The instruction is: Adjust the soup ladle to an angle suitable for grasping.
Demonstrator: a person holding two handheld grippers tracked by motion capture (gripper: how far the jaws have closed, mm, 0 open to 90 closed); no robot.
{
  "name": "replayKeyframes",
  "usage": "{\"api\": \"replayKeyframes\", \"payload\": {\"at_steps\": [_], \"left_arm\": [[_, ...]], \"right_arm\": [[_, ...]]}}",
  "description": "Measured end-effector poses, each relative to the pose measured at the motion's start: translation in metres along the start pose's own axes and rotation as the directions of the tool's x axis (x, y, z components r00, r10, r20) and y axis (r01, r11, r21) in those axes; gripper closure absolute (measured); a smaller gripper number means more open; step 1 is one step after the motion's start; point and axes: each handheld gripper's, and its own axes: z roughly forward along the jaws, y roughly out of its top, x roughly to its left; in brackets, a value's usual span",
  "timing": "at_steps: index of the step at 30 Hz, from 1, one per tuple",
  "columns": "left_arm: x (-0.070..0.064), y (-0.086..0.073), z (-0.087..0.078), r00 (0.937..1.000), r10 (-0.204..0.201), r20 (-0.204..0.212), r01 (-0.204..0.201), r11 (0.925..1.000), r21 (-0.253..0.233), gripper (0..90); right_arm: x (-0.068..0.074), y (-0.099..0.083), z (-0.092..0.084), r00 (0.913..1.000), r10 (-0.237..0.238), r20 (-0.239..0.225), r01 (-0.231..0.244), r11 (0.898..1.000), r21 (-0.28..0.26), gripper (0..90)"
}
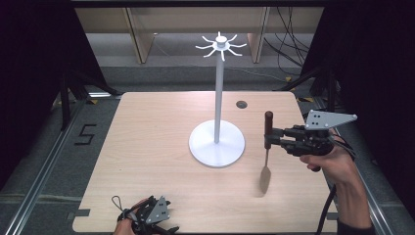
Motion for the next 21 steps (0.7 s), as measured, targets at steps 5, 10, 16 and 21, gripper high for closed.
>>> {"api": "replayKeyframes", "payload": {"at_steps": [5, 10, 16, 21], "left_arm": [[0.0, 0.0, 0.001, 1.0, -0.002, 0.007, 0.001, 1.0, 0.003, 19.8], [0.0, 0.0, 0.0, 1.0, 0.0, 0.0, 0.0, 1.0, 0.003, 19.8], [0.0, -0.001, 0.0, 1.0, -0.002, -0.001, 0.002, 1.0, -0.001, 19.8], [0.0, 0.0, 0.0, 1.0, -0.002, -0.001, 0.002, 1.0, 0.0, 19.8]], "right_arm": [[0.002, 0.01, 0.003, 0.9998, 0.0, -0.019, -0.001, 0.999, -0.053, 73.9], [0.003, 0.017, 0.011, 0.9993, 0.033, -0.017, -0.034, 0.997, -0.066, 74.0], [-0.001, 0.021, 0.019, 0.9994, 0.036, 0.003, -0.036, 0.997, -0.069, 74.0], [-0.003, 0.028, 0.022, 0.9994, 0.026, 0.024, -0.025, 0.997, -0.068, 74.0]]}}
